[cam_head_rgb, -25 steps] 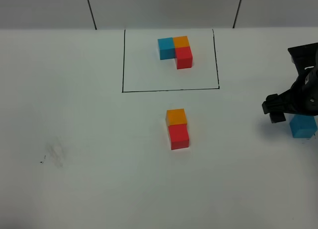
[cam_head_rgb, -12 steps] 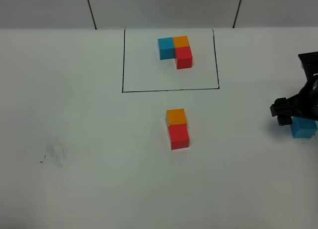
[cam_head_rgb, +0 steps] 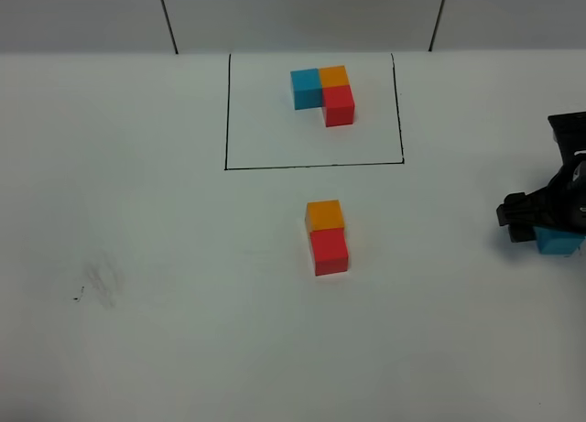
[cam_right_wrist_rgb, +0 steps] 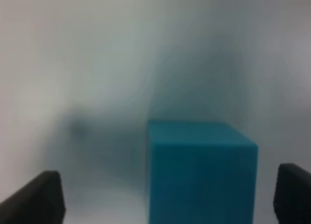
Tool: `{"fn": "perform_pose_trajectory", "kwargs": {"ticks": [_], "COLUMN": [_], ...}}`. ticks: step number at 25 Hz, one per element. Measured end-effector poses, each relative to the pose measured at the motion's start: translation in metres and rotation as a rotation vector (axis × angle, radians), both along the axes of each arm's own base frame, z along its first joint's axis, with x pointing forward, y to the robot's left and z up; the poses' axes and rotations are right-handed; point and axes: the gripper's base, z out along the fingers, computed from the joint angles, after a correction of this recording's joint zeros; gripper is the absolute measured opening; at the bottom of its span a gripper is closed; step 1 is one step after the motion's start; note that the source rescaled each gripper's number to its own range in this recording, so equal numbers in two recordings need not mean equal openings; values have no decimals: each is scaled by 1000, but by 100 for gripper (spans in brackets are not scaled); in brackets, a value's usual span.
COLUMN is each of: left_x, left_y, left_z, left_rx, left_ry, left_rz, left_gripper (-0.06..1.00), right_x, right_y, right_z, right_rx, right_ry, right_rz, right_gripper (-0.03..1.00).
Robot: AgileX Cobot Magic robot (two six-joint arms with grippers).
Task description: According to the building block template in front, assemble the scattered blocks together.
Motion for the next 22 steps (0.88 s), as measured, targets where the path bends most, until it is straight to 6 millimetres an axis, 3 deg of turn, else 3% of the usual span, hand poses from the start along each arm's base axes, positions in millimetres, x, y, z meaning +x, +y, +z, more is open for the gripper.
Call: {"fn": "perform_pose_trajectory", "kwargs": {"ticks": [11,14,17,22], "left_x": [0,0,0,0], "left_y": [0,0,0,0], "left_z": [0,0,0,0], "left_rx": [1,1,1,1], "left_ry": [0,0,0,0], "left_rz": [0,0,0,0], "left_gripper": [0,0,0,0], "right_x": [3,5,6,7], "right_y": [-3,-3,-3,-3], "right_z": [-21,-23,-23,-23], "right_rx": [4,7,10,2], "right_ry": [37,28,13,8], "right_rz": [-13,-12,-8,12], "right_gripper": [82,69,43,44]}}
